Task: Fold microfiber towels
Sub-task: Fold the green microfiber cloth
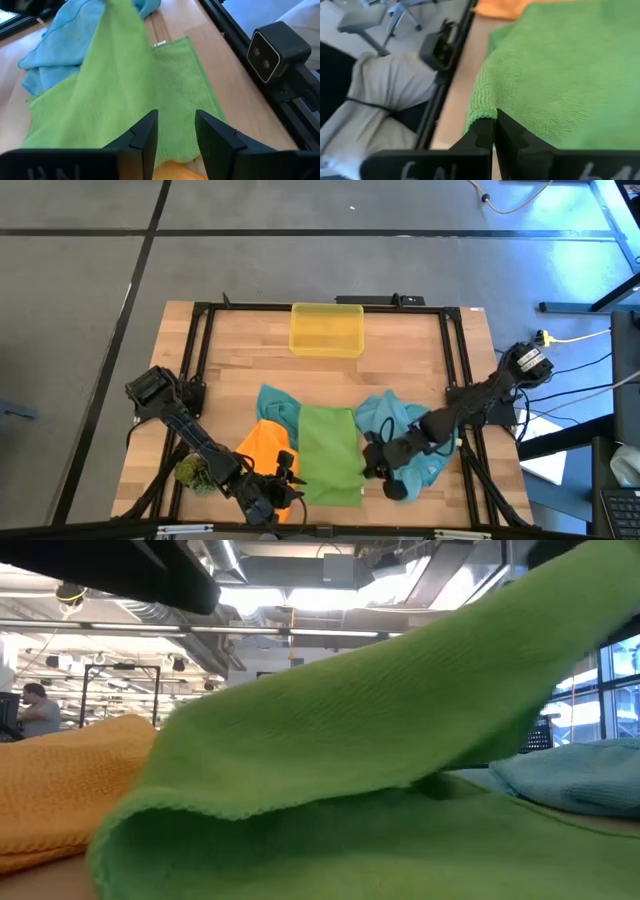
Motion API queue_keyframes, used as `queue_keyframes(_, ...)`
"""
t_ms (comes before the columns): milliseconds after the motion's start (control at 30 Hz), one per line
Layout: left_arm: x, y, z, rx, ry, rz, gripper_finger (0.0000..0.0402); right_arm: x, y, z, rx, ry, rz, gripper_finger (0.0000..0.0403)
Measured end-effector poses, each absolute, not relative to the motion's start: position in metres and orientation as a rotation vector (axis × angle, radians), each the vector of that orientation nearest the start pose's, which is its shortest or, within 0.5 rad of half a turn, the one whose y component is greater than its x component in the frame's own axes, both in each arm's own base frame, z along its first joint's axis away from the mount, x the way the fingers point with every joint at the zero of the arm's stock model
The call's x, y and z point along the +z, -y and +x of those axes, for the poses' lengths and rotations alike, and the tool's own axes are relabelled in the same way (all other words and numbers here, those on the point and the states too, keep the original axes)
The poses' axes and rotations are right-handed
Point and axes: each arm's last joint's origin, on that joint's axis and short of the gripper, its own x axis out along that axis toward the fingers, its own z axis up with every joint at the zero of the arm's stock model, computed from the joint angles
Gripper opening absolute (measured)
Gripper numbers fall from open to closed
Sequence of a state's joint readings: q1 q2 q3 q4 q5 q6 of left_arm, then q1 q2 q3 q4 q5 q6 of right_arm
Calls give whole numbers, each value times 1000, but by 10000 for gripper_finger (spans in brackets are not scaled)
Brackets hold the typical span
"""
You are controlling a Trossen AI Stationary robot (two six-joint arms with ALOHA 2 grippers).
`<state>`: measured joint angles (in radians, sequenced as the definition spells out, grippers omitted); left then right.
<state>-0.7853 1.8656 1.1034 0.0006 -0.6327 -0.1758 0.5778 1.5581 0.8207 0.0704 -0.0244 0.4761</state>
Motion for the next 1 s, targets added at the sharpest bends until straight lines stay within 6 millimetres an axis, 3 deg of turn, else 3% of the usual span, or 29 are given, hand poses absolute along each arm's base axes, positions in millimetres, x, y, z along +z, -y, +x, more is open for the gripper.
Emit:
queue_keyframes(233, 167, 257, 282, -91, -587, 325, 122, 184, -192, 251, 400, -778, 273, 9)
queue_keyframes(500, 167, 255, 284, -83, -588, 320, 122, 163, -196, 258, 305, -758, 184, 29)
queue_keyframes(667, 166, 252, 285, -71, -603, 320, 122, 149, -201, 261, 399, -795, 143, 79)
queue_keyframes(1000, 165, 231, 302, 16, -624, 227, 122, 150, -205, 259, 548, -834, 172, 223)
